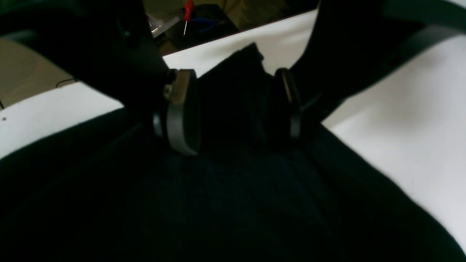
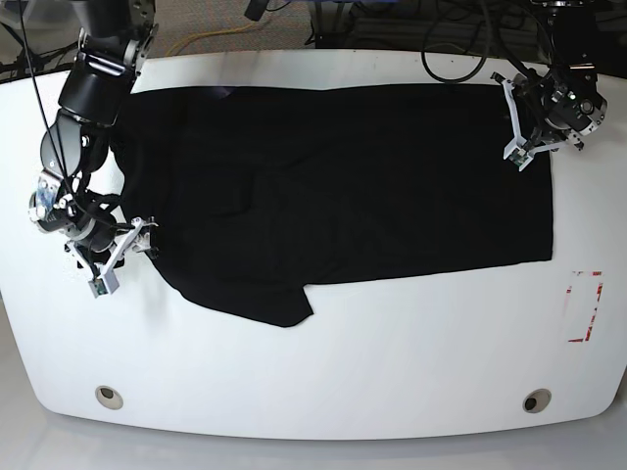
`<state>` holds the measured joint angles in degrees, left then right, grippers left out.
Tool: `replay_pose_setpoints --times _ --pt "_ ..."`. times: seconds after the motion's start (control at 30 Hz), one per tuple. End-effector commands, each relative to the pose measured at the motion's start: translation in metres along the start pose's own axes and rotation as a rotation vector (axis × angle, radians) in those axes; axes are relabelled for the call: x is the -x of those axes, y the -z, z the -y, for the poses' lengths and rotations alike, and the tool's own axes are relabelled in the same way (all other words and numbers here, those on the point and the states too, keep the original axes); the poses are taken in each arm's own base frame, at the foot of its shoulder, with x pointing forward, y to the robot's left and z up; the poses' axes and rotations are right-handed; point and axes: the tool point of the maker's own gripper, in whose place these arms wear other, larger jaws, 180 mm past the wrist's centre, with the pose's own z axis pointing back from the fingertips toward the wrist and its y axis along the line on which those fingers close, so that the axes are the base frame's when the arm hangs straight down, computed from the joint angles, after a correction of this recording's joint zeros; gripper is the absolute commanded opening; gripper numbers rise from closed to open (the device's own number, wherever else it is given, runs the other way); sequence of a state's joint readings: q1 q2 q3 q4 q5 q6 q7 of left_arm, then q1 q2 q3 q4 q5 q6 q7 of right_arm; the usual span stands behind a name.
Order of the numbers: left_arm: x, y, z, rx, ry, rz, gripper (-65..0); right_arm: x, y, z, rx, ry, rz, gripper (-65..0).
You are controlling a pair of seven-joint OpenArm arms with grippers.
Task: Fold the T-shirt properly
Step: 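Move both grippers across the shirt to the corners of its opposite edge, then lower both grippers and grasp the opposite edge corners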
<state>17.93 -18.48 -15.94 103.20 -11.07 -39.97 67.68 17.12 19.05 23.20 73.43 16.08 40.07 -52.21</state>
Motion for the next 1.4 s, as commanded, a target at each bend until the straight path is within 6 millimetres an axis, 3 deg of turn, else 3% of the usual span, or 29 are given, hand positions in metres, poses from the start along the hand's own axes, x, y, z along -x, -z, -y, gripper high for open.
replay_pose_setpoints --times 0.0,0.37,0.57,0.7,1.0,1.27,1.37 --pt "-0.015 -0.013 -0.013 -0.058 0.024 0.036 -36.9 -0.025 0.008 0.009 0.004 0.022 0.062 -16.3" --pt "-0.054 -0.037 -0.031 -0.139 0.056 0.144 -36.9 -0.053 0.059 0.018 -0.072 0.197 0.102 -16.3" --pt "-0.061 -0.046 -0.049 -0.183 0.033 0.169 -36.9 -0.054 0.074 0.004 -0.12 0.261 0.123 -16.3" --pt "-0.071 -0.06 -0.076 -0.249 -0.017 0.211 -36.9 -0.05 0.084 -0.011 -0.149 0.287 0.137 -17.9" --pt "-0.104 -0.092 -0.127 -0.421 -0.044 0.263 -36.3 -0.038 0.095 -0.031 -0.187 0.315 0.118 -30.9" --pt "-0.117 -0.069 -0.17 -0.379 -0.165 0.224 -19.2 -0.04 0.1 -0.043 -0.208 0.317 0.119 -57.4" --pt "-0.126 -0.056 -0.177 -0.333 -0.196 0.252 -18.1 -0.04 0.1 -0.043 -0.208 0.317 0.121 -57.1"
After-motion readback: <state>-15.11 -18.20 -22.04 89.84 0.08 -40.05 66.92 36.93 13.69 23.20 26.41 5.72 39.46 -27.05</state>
